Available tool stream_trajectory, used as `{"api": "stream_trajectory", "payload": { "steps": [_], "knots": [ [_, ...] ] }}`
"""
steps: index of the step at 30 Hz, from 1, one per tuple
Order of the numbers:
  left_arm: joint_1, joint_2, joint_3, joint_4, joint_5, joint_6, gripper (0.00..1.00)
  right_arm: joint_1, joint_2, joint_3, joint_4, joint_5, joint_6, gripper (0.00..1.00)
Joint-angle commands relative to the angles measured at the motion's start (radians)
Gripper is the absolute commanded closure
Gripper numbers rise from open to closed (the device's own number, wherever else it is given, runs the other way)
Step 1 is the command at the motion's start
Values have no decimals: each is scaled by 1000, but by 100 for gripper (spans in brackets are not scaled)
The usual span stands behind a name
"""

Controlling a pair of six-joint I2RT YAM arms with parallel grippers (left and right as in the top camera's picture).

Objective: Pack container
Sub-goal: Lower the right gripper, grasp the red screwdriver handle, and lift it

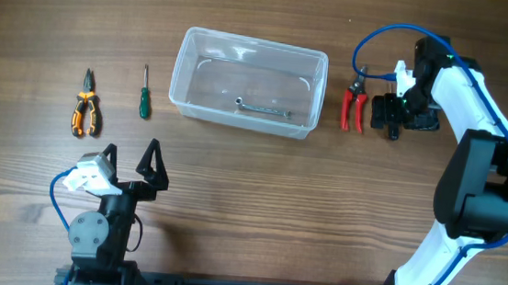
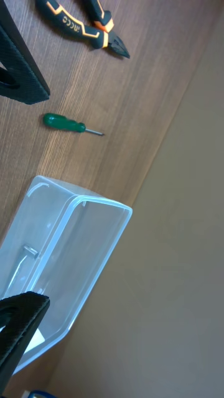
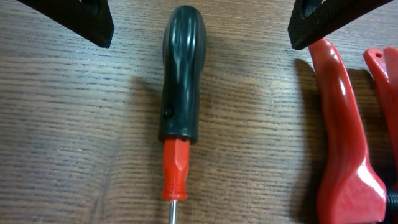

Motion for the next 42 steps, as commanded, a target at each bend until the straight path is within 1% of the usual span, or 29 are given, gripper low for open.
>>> {"api": "stream_trajectory", "payload": {
  "steps": [1, 13, 25, 31, 33, 39, 42],
  "knots": [
    [-4, -6, -8, 3, 8, -13, 0, -4, 4, -2, 24, 11, -18, 12],
    [-4, -6, -8, 3, 8, -14, 0, -14, 34, -4, 63, 10, -18, 13],
    [-4, -6, -8, 3, 8, -14, 0, -26, 35, -78, 115, 6, -47, 12],
    [-4, -6, -8, 3, 8, -14, 0, -26, 35, -80, 121, 2, -47, 12],
    [-4, -6, -8, 3, 8, -14, 0, -26, 34, -80, 127, 2, -48, 15],
    [-4, -6, -8, 3, 8, -13, 0, -26, 35, -80, 142, 2, -48, 28],
    [-4, -6, -8, 3, 8, -13, 0, -26, 35, -80, 148, 2, -47, 29]
  ]
}}
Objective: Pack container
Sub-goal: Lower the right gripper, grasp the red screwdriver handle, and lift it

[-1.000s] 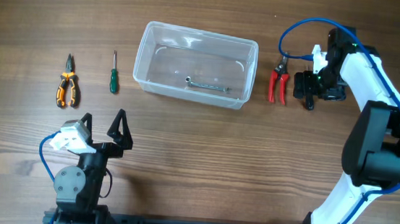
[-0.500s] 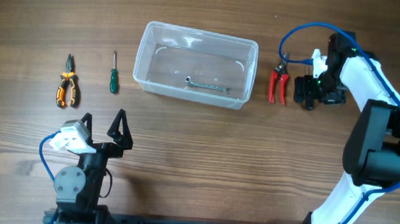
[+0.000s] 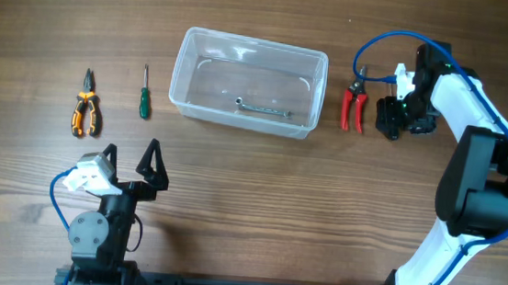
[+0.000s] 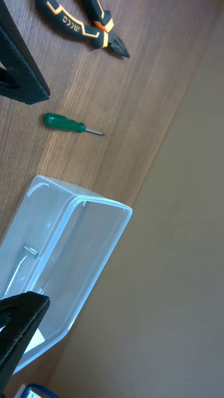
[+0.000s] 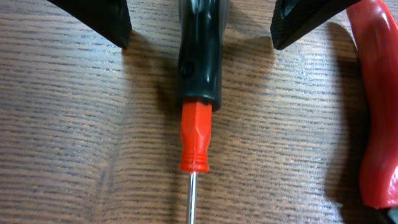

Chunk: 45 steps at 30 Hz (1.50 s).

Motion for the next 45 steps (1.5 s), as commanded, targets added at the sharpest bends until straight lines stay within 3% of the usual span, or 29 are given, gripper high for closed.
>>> {"api": "stream_trajectory", "payload": {
  "steps": [1, 3, 5, 8, 11, 18, 21, 36, 45],
  "knots": [
    [-4, -6, -8, 3, 8, -14, 0, -4, 20, -12, 10, 2, -2, 30],
    [-4, -6, -8, 3, 8, -14, 0, -4, 19, -12, 13, 2, -2, 39],
    [-4, -6, -8, 3, 8, -14, 0, -4, 19, -12, 13, 2, -2, 57],
    [-4, -6, -8, 3, 8, -14, 0, -4, 19, -12, 14, -2, -2, 74],
    [-4, -6, -8, 3, 8, -14, 0, -4, 20, -12, 14, -23, -2, 81],
    [-4, -6, -8, 3, 8, -14, 0, -4, 19, -12, 13, -25, 1, 86],
    [-4, -6, -8, 3, 8, -14, 0, -4, 19, -12, 12, -25, 2, 96],
    [-4, -6, -8, 3, 8, -14, 0, -4, 19, -2, -6, -26, 3, 96],
    [-4, -6, -8, 3, 8, -14, 0, -4, 18, 130, -79, -51, 9, 96]
  ]
}}
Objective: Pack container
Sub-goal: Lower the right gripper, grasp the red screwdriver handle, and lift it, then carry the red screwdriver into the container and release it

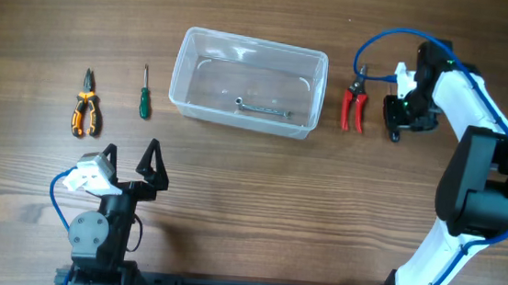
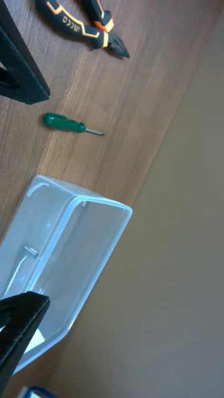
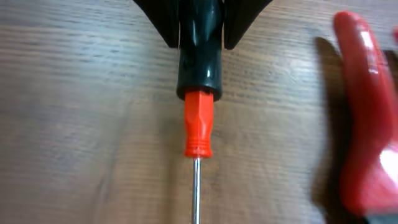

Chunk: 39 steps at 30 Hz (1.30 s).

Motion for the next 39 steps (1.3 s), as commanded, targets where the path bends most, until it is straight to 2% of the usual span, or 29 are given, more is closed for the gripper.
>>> {"api": "stream_trajectory", "payload": {
  "steps": [1, 13, 26, 32, 39],
  "knots": [
    [-4, -6, -8, 3, 8, -14, 0, -4, 16, 87, -17, -43, 11, 96],
    [-4, -6, -8, 3, 8, -14, 0, -2, -16, 342, -115, -150, 8, 96],
    [-4, -6, -8, 3, 8, -13, 0, 71, -37, 835, -311, -174, 87, 95],
    [-4, -6, -8, 3, 8, -14, 0, 136, -38, 993, -262, -174, 185, 96],
    [-4, -6, -8, 3, 8, -14, 0, 201, -38, 1004, -148, -174, 184, 96]
  ]
}}
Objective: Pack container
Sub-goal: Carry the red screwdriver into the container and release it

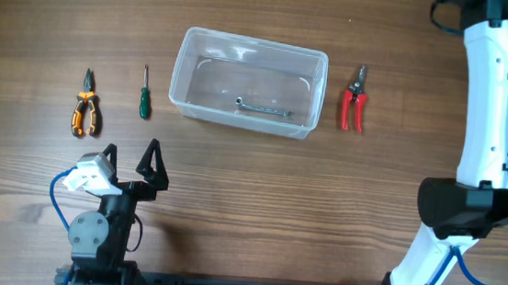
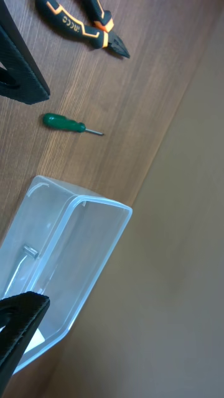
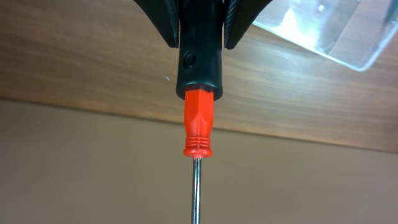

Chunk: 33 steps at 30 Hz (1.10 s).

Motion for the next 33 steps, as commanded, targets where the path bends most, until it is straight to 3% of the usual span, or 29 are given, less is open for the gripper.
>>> {"api": "stream_trajectory", "payload": {
  "steps": [1, 13, 24, 29, 33],
  "knots": [
    [-4, -6, -8, 3, 8, -14, 0, 36, -26, 21, 34, -16, 24, 96],
    [-4, -6, -8, 3, 8, -14, 0, 203, -26, 16, 148, 29, -298, 96],
    [-4, -6, -8, 3, 8, -14, 0, 313, 81, 14, 32, 29, -571, 96],
    [-4, -6, -8, 3, 8, -14, 0, 315, 149, 6, -53, -19, -682, 87],
    [-4, -6, -8, 3, 8, -14, 0, 316, 194, -33, -78, -60, -733, 88]
  ]
}}
